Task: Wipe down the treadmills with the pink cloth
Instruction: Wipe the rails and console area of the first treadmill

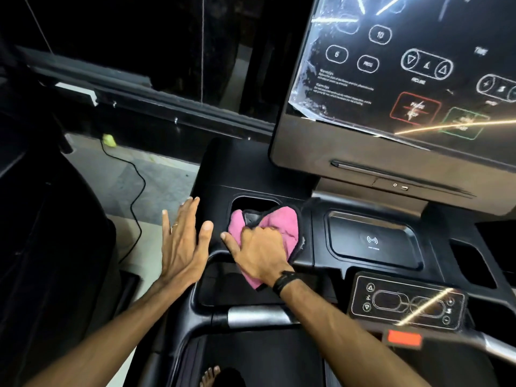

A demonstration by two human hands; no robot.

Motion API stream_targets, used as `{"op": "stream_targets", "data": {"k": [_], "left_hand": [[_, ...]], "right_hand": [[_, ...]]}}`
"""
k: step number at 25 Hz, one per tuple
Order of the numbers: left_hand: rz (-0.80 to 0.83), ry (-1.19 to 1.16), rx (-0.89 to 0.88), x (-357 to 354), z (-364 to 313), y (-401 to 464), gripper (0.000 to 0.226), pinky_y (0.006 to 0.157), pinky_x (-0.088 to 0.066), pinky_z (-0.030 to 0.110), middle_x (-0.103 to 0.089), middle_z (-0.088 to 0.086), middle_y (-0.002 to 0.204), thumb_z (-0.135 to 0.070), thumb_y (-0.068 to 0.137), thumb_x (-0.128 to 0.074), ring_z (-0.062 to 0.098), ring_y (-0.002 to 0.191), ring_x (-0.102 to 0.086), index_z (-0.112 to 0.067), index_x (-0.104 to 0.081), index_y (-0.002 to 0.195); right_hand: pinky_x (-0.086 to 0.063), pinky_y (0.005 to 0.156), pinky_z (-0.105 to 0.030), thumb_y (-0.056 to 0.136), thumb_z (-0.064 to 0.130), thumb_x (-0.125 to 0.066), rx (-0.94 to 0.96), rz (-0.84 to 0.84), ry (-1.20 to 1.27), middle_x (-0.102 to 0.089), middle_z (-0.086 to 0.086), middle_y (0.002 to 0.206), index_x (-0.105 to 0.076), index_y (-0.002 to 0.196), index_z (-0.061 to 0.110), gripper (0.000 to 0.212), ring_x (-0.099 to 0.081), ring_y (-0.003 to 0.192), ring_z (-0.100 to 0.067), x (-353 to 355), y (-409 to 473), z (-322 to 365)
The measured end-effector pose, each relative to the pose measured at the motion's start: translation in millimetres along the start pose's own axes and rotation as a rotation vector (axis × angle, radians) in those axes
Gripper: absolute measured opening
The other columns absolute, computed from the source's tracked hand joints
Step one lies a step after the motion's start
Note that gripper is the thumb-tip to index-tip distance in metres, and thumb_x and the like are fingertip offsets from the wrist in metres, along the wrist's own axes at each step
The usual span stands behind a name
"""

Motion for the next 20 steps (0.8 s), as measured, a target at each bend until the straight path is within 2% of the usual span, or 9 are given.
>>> {"op": "stream_targets", "data": {"k": [3,7,10,12,13,15,16,18,20], "left_hand": [[0.006,0.097,-0.086,-1,-5,0,0.079,0.124,-0.001,0.048,-0.033,0.011,0.159,-0.061,0.101,-0.007,0.020,0.149,-0.026,-0.007,-0.033,0.152],[-0.003,0.064,-0.118,-4,-24,5,0.075,0.124,-0.001,0.047,-0.033,0.010,0.159,-0.057,0.101,-0.008,0.018,0.149,-0.026,-0.008,-0.033,0.153],[-0.035,0.003,-0.093,-8,-38,15,0.077,0.125,0.000,0.043,-0.035,0.010,0.158,-0.058,0.101,-0.007,0.018,0.149,-0.027,-0.007,-0.033,0.152],[-0.044,-0.008,-0.089,-15,-47,19,0.080,0.125,0.001,0.041,-0.036,0.011,0.157,-0.061,0.100,-0.006,0.019,0.148,-0.028,-0.007,-0.035,0.151],[-0.043,-0.003,-0.093,-18,-51,19,0.081,0.125,0.001,0.040,-0.036,0.011,0.157,-0.062,0.100,-0.006,0.020,0.148,-0.029,-0.006,-0.036,0.151],[-0.028,0.016,-0.097,-27,-57,17,0.083,0.125,0.000,0.041,-0.036,0.012,0.157,-0.063,0.100,-0.005,0.020,0.148,-0.029,-0.005,-0.036,0.151],[-0.028,0.024,-0.091,-31,-61,16,0.083,0.125,-0.001,0.042,-0.036,0.012,0.157,-0.063,0.100,-0.005,0.021,0.148,-0.029,-0.005,-0.037,0.150],[-0.037,0.046,-0.082,-39,-67,15,0.082,0.125,-0.003,0.044,-0.037,0.013,0.156,-0.062,0.100,-0.006,0.022,0.148,-0.030,-0.004,-0.039,0.149],[-0.039,0.066,-0.084,-50,-76,14,0.080,0.125,-0.004,0.045,-0.038,0.014,0.156,-0.060,0.101,-0.008,0.023,0.147,-0.031,-0.004,-0.039,0.149]], "right_hand": [[-0.038,0.062,-0.034,0.100,0.056,-0.045,-0.110,-0.227,0.207,-0.066,-0.011,0.064,-0.061,0.071,0.013,0.054,-0.062,0.061,-0.031,2,-18,-8],[-0.033,0.059,-0.032,0.098,0.055,-0.052,-0.474,-0.355,0.969,-0.048,0.004,0.056,-0.046,0.056,0.019,0.056,-0.044,0.057,-0.016,39,-5,-56],[-0.034,0.055,-0.034,0.098,0.055,-0.051,-0.383,-0.515,0.908,-0.046,0.009,0.051,-0.044,0.052,0.019,0.059,-0.039,0.054,-0.015,91,-9,-109],[-0.043,0.070,-0.040,0.098,0.067,-0.031,-0.214,-0.184,0.561,-0.066,-0.006,0.074,-0.059,0.068,0.015,0.066,-0.058,0.073,-0.026,98,-18,-128],[-0.044,0.088,-0.041,0.097,0.070,-0.024,-0.126,0.066,0.351,-0.070,-0.013,0.105,-0.068,0.090,0.015,0.070,-0.062,0.101,-0.029,91,-24,-136],[-0.025,0.118,-0.049,0.091,0.074,-0.033,0.029,0.406,0.102,-0.031,-0.013,0.160,-0.047,0.143,0.026,0.072,-0.025,0.149,-0.025,70,-35,-152],[-0.012,0.122,-0.054,0.087,0.077,-0.040,0.058,0.480,0.095,-0.004,-0.011,0.168,-0.023,0.156,0.031,0.085,-0.001,0.155,-0.025,59,-35,-157],[0.009,0.118,-0.063,0.078,0.084,-0.048,0.131,0.540,0.100,0.035,-0.007,0.160,0.017,0.156,0.036,0.113,0.029,0.148,-0.032,36,-26,-157],[0.021,0.112,-0.066,0.076,0.087,-0.050,0.279,0.464,0.009,0.045,-0.005,0.154,0.027,0.152,0.040,0.118,0.038,0.142,-0.038,18,-8,-148]]}}
Point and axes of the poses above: each hand's wrist, its own y-axis towards the middle knuckle, its own x-axis out of the back of the hand, z = x × y, the point moved 1 cm from there along y, towards the middle knuckle
